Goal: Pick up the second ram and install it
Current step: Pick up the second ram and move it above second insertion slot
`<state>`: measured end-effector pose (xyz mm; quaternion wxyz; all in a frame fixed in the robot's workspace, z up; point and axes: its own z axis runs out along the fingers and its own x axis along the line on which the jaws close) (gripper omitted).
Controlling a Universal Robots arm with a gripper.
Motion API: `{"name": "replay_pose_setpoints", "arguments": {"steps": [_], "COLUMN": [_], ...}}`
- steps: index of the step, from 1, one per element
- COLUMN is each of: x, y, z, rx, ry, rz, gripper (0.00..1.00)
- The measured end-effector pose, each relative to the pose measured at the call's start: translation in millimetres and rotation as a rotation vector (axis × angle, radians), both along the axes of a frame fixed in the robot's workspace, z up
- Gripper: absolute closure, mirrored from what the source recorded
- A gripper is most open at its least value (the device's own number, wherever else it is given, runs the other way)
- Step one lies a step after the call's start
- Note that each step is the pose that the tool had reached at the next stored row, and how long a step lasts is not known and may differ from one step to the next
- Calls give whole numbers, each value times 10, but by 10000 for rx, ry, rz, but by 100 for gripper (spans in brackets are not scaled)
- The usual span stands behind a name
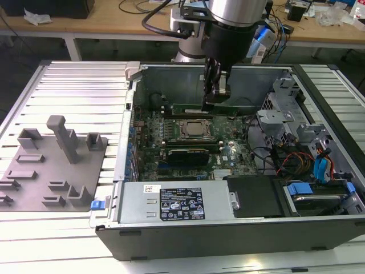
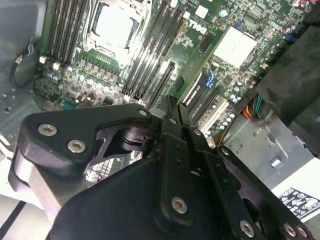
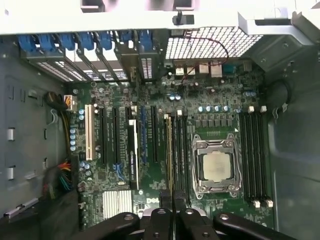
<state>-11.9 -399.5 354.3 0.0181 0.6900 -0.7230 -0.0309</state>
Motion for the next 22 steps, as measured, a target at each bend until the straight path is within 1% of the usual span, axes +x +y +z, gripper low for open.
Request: {"name": "replay_pose_setpoints", "arguments": {"steps": [1, 3, 6, 8, 10, 11, 12, 22], "x": [27, 68, 167, 201, 217, 235, 242, 243], "y": [24, 47, 107, 127, 137, 148, 152, 152], "z": [-17, -35, -86, -109, -125, -152, -163, -168], "rx": [1, -1, -7, -9, -9, -11, -12, -11], "ry": [3, 10, 21, 22, 23, 25, 26, 24], "rz": [0, 0, 0, 0, 1, 0, 0, 0], "gripper": [87, 87, 87, 87, 87, 87, 87, 87]}}
